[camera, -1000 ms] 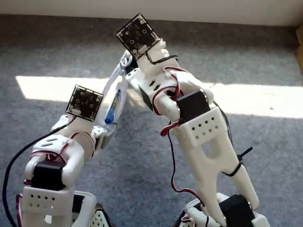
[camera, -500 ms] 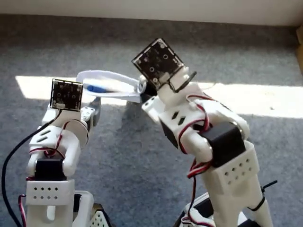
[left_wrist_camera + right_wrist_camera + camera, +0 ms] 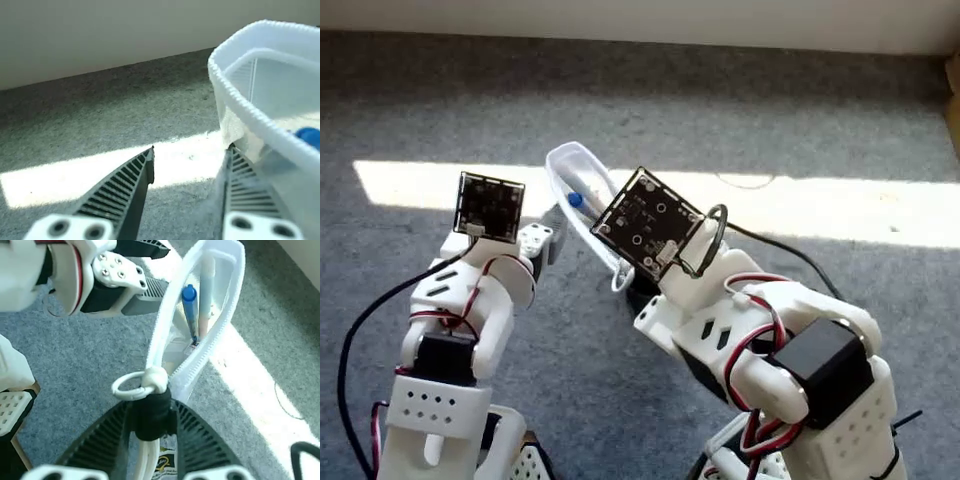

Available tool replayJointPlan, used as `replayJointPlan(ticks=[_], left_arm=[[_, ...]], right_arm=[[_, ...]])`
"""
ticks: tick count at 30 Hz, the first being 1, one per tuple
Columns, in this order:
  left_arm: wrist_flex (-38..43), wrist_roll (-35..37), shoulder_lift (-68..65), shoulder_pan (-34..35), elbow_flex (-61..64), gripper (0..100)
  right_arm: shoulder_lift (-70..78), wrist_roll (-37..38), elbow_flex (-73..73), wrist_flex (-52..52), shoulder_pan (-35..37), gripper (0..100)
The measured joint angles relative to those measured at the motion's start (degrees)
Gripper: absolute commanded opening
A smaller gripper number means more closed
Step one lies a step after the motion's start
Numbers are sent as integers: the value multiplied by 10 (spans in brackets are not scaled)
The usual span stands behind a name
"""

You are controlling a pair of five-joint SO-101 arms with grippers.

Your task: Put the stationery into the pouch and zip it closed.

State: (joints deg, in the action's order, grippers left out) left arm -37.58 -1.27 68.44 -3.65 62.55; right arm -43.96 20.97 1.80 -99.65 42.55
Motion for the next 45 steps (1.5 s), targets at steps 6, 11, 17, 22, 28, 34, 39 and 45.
replayJointPlan(ticks=[6,11,17,22,28,34,39,45], left_arm=[[0,0,0,-51,0,217],[0,0,0,-94,-20,217],[0,0,0,-160,-30,217],[0,0,0,-201,-30,221],[-6,0,0,-209,-34,232],[-80,0,0,-222,-78,270],[-99,-1,0,-267,-84,270],[-99,-1,0,-276,-84,270]], right_arm=[[-33,9,-33,-4,0,5],[-105,20,-94,-4,1,5],[-199,20,-214,49,1,5],[-293,20,-333,134,1,5],[-396,24,-414,174,1,5],[-407,34,-442,193,-33,5],[-408,34,-444,197,-81,5],[-408,34,-444,167,-120,5]])
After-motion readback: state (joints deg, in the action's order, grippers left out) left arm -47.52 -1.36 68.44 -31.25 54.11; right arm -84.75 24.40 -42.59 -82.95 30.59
